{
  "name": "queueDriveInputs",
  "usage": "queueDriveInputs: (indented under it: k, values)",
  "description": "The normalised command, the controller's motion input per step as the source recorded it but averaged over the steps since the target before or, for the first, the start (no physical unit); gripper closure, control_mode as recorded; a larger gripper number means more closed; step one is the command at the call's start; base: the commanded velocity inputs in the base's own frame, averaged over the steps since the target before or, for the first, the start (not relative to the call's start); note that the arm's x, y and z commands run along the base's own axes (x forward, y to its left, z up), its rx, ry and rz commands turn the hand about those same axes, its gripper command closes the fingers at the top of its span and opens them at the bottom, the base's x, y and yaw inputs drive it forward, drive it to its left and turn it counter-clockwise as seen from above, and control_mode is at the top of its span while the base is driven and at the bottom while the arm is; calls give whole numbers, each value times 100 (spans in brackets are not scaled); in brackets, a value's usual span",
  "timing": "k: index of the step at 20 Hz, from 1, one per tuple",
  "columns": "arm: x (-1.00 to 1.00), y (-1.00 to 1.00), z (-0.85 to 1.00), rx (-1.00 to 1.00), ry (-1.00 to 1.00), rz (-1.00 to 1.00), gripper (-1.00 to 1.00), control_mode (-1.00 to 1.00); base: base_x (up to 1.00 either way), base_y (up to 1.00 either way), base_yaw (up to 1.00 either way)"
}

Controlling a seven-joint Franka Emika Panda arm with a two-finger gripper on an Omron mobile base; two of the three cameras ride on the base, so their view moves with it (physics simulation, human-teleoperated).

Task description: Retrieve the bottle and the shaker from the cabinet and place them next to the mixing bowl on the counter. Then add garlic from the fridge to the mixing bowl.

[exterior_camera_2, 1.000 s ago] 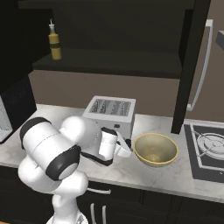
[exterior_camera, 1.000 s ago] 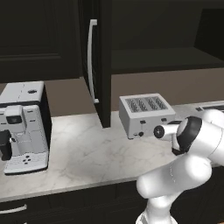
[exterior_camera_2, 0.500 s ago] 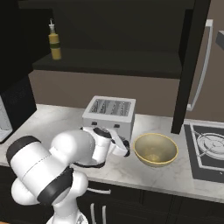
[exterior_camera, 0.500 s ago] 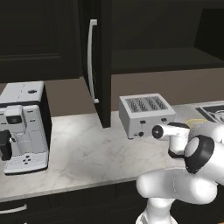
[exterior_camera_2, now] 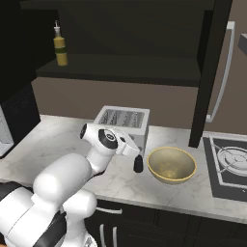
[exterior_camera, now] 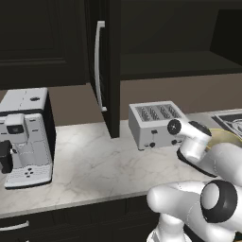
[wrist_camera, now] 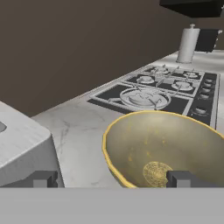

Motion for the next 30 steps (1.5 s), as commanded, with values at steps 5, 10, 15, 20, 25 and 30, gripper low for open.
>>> queueDriveInputs:
  k: [5, 10, 15, 20, 25, 30]
  values:
    - [-47, 16, 92, 0, 0, 15, -100, -100, 0, 0, 0]
    - [-41, 21, 78, 2, 0, 31, -100, -100, 0, 0, 0]
    - [-45, 18, 68, 8, -1, 38, -100, -100, 0, 0, 0]
    - [-16, 32, 67, 13, -1, 38, -100, -100, 0, 0, 0]
    - [-36, 43, 80, 8, 0, 33, -100, -100, 0, 0, 0]
    - [-53, 45, 87, 1, -1, 28, -100, -100, 0, 0, 0]
